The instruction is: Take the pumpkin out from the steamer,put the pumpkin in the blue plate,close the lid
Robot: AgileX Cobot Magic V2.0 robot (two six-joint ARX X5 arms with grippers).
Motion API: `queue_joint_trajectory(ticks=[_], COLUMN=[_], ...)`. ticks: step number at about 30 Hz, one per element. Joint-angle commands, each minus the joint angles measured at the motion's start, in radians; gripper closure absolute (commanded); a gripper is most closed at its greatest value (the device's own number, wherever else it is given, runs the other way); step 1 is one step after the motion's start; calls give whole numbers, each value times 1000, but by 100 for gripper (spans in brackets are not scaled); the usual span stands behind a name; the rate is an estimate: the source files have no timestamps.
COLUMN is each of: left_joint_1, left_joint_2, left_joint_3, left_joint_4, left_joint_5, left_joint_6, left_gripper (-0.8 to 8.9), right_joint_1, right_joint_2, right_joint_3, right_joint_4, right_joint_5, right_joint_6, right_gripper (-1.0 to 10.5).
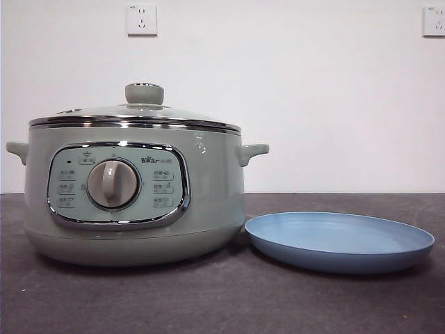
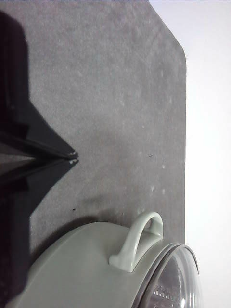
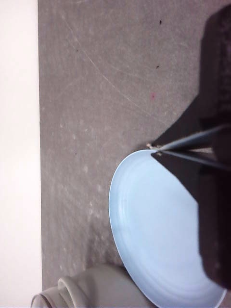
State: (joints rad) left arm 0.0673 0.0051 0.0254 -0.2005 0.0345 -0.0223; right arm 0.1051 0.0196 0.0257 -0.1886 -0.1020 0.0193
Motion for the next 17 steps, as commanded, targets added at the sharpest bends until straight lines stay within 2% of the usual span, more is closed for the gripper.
queue_joint_trajectory(ticks=[1,4,6,9,17], left_joint_1=[4,4,4,4,4], left_joint_2=[-3,-3,-3,-3,0], left_joint_3=[-14,-13,-13,-13,24], left_joint_4=[-2,2,6,8,5], left_joint_5=[37,130,197,233,257], left_joint_6=[-61,-203,-279,-316,-343], left_gripper=[817,817,817,817,822], right_joint_1=[1,1,1,1,1], right_joint_2=[0,0,0,0,12], right_joint_3=[-13,-13,-13,-13,29], right_joint_4=[1,2,2,1,-1], right_joint_5=[-1,-1,0,-1,0], right_joint_6=[108,261,320,332,341], right_gripper=[963,963,963,963,964])
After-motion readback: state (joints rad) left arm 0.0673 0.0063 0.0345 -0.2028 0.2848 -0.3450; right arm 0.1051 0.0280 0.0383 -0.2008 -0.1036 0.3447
